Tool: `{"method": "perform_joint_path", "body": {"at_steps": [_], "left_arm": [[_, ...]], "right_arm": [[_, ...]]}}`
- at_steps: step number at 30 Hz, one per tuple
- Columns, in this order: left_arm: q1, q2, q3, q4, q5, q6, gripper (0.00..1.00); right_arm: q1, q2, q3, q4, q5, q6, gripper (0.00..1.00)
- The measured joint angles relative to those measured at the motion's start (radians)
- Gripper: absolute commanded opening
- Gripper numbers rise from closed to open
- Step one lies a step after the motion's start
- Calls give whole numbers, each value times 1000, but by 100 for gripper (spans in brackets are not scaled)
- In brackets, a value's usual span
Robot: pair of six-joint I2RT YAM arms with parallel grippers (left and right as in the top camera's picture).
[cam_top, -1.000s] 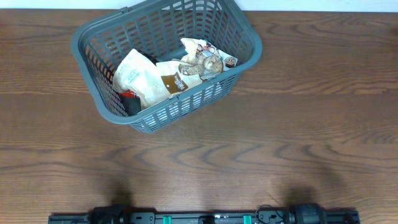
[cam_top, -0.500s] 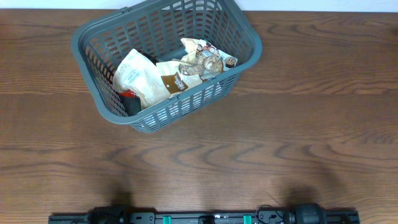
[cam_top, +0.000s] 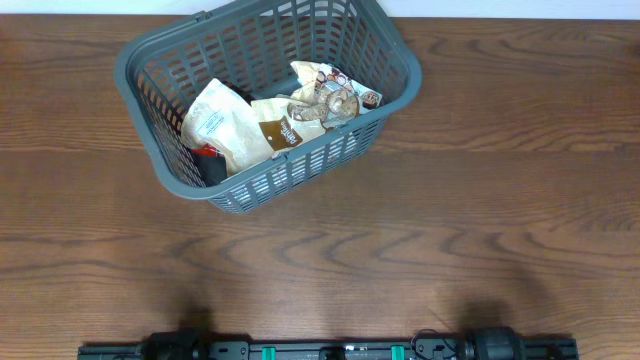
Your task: Pack container
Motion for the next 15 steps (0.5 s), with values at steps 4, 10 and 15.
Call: {"method": "perform_joint_path", "body": {"at_steps": [4,10,15], "left_arm": [[0,0,0,0,0,0,99],[0,0,0,0,0,0,99],[0,0,-1,0,0,0,99]], "right_arm": [[0,0,0,0,0,0,99],[0,0,-3,100,0,2,99],[0,-1,-22,356,-3,4,99]]}}
